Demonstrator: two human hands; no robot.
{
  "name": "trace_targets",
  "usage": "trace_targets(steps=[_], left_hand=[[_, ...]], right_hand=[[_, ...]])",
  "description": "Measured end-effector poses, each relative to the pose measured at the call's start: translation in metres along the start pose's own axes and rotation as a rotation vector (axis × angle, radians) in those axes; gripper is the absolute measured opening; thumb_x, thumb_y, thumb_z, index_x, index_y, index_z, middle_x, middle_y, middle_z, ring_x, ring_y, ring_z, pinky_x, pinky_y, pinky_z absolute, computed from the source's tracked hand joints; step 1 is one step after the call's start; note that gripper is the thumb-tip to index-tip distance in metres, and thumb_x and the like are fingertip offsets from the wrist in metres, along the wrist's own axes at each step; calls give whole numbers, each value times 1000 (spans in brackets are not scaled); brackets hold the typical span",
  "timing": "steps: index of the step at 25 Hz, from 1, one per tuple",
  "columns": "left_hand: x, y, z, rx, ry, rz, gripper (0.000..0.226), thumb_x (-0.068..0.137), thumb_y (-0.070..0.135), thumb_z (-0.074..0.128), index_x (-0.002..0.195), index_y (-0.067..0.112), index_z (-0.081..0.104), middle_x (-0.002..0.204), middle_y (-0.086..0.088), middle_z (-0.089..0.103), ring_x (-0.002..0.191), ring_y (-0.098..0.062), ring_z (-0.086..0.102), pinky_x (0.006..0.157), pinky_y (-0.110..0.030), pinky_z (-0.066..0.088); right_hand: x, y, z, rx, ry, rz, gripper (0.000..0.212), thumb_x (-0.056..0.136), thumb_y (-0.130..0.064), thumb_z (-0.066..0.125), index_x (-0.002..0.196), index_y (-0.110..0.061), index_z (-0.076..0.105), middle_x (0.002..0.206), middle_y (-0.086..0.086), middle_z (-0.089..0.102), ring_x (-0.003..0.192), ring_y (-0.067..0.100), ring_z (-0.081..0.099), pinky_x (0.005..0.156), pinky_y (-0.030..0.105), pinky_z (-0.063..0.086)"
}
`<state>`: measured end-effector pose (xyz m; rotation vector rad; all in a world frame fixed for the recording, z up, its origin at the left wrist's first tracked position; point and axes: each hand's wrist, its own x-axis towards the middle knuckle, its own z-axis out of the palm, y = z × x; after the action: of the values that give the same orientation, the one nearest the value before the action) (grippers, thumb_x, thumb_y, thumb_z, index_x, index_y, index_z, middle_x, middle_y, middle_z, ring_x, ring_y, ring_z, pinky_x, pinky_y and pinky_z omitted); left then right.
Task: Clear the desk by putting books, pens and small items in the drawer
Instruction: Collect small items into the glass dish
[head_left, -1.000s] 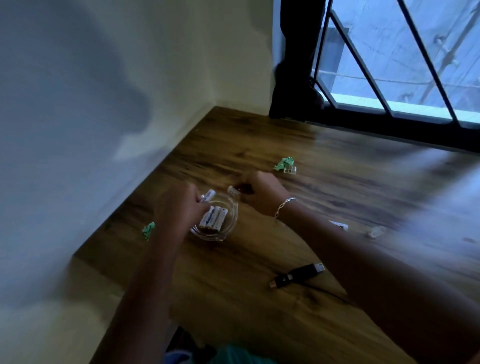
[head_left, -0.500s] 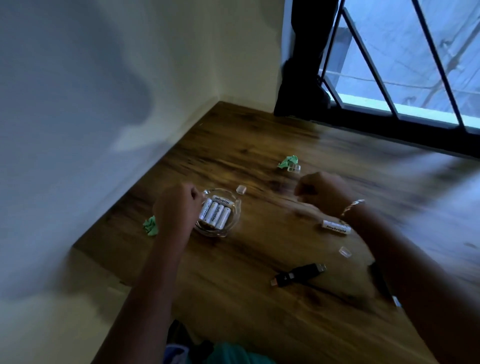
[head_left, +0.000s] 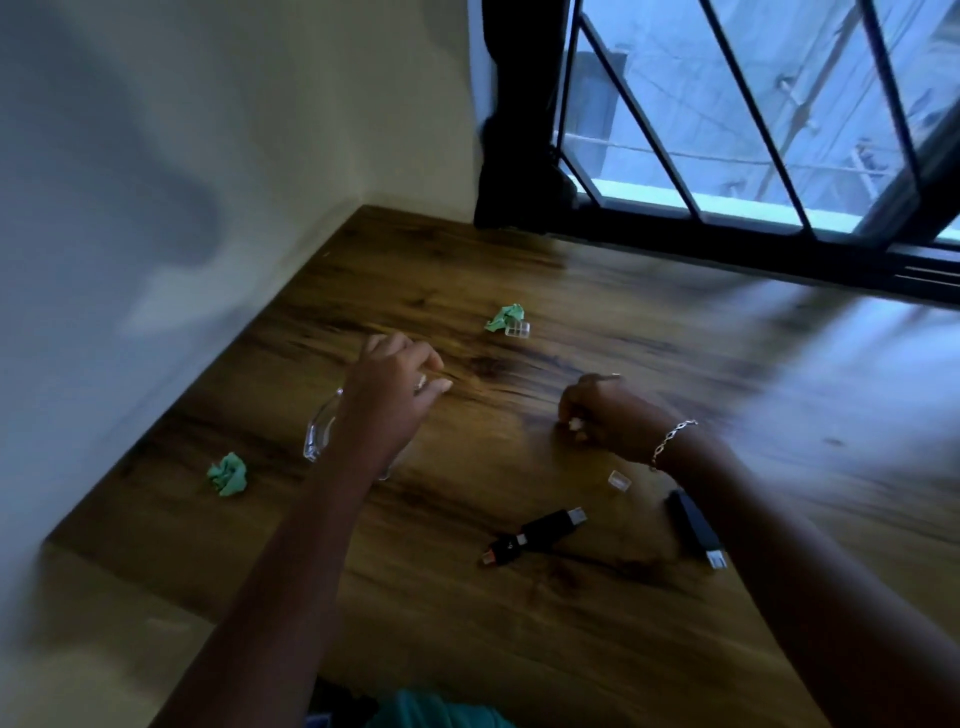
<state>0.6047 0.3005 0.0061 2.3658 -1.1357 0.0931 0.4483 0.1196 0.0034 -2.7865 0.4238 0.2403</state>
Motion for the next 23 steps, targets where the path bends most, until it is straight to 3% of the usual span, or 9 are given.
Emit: trace_targets(steps=[2, 5, 8, 10, 13, 17, 19, 23], left_hand=[[0, -6, -6, -31, 34, -26, 16, 82, 17, 67, 96, 9, 66, 103, -9, 60, 106, -27, 48, 78, -29, 35], [-1, -18, -16, -68, 67, -80, 10, 83, 11, 65, 92, 7, 66, 100, -11, 60, 101, -27, 52, 76, -29, 36], [-5, -30, -26, -93, 100, -104, 8, 85, 8, 62, 92, 7, 65, 98, -11, 60, 94, -24, 56, 75, -28, 39], [-8, -37, -31, -96, 108, -128, 9, 86, 7, 59, 93, 7, 65, 98, -11, 60, 91, -19, 55, 75, -27, 38], [-14, -45, -35, -101, 121, -163, 11, 88, 5, 55, 92, 8, 65, 100, -9, 59, 92, -20, 54, 76, -31, 43], [-20, -49, -35, -97, 117, -172, 16, 90, 3, 51, 92, 7, 66, 99, -10, 60, 89, -18, 54, 72, -28, 40], [-20, -44, -31, -105, 98, -147, 17, 90, 3, 50, 93, 7, 66, 101, -11, 61, 91, -20, 55, 72, -25, 37], [-19, -21, -16, -113, 36, -48, 16, 91, 6, 50, 95, 9, 65, 101, -9, 61, 95, -18, 52, 73, -24, 34]], right_hand=[[4, -16, 2, -12, 214, -88, 21, 90, -9, 51, 109, -11, 61, 113, 9, 58, 98, 24, 57, 78, 31, 48], [21, -53, 5, -49, 427, -422, 25, 78, 2, 65, 103, -6, 66, 105, 17, 64, 87, 31, 63, 67, 37, 56], [44, -92, 12, -134, 503, -745, 22, 74, 5, 62, 93, -5, 68, 96, 17, 67, 73, 31, 64, 55, 35, 56], [59, -115, 16, -126, 483, -842, 22, 76, 1, 53, 92, -4, 68, 96, 18, 67, 71, 33, 64, 53, 37, 55], [71, -128, 28, -150, 428, -897, 24, 67, 6, 67, 88, -4, 71, 89, 17, 68, 68, 31, 64, 52, 32, 54], [71, -123, 41, -153, 360, -902, 20, 72, -5, 62, 90, -5, 72, 83, 13, 69, 67, 30, 66, 51, 30, 54], [68, -113, 44, -121, 387, -810, 26, 77, -7, 49, 90, -6, 72, 88, 13, 70, 67, 28, 67, 52, 29, 55], [53, -83, 50, -79, 520, -517, 28, 76, 5, 61, 102, -4, 68, 104, 15, 67, 85, 34, 65, 65, 39, 58]])
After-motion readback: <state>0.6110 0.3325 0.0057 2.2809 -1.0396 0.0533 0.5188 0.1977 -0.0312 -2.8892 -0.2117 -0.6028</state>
